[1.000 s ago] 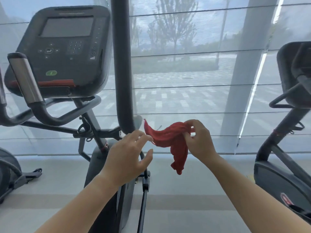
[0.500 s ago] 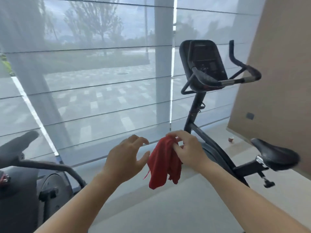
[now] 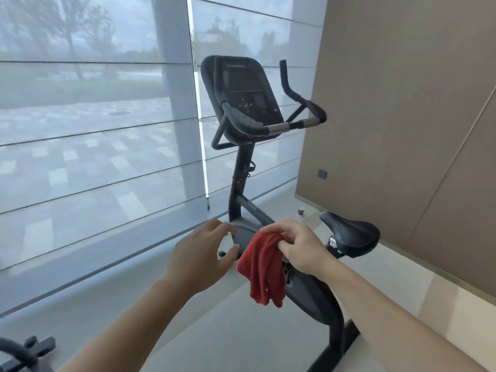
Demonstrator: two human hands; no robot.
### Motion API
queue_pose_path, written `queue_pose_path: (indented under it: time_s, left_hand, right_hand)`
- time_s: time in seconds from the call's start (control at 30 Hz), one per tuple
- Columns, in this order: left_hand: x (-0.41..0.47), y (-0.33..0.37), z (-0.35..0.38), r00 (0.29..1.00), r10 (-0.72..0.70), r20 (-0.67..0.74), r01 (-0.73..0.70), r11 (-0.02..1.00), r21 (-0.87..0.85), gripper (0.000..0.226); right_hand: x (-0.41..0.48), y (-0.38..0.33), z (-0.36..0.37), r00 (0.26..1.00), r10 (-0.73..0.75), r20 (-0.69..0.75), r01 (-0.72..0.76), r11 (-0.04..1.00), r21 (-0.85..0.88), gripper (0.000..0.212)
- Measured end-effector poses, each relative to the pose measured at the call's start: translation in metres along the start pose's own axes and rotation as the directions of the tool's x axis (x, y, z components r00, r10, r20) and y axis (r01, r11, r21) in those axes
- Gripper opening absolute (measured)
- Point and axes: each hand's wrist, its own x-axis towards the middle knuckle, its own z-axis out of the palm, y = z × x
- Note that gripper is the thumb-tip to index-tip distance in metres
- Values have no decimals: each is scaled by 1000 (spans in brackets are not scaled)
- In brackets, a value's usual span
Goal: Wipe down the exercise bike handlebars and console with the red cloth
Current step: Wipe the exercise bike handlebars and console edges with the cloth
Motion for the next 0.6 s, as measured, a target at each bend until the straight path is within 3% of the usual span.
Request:
queue_pose_path:
  time_s: [0.3, 0.47, 0.6]
  left_hand:
    - [83, -40, 22, 999, 31, 27, -31, 999, -8, 32]
    - [150, -82, 23, 997, 78, 27, -77, 996, -38, 32]
    - [206, -124, 15, 989, 134, 67, -132, 990, -40, 30]
  right_hand:
    - [82, 7, 0, 985, 4, -175, -4, 1000, 1, 13]
    - [157, 2, 10, 969, 4, -246, 11, 998, 60, 28]
    - [222, -14, 14, 966, -36, -257, 56, 996, 71, 29]
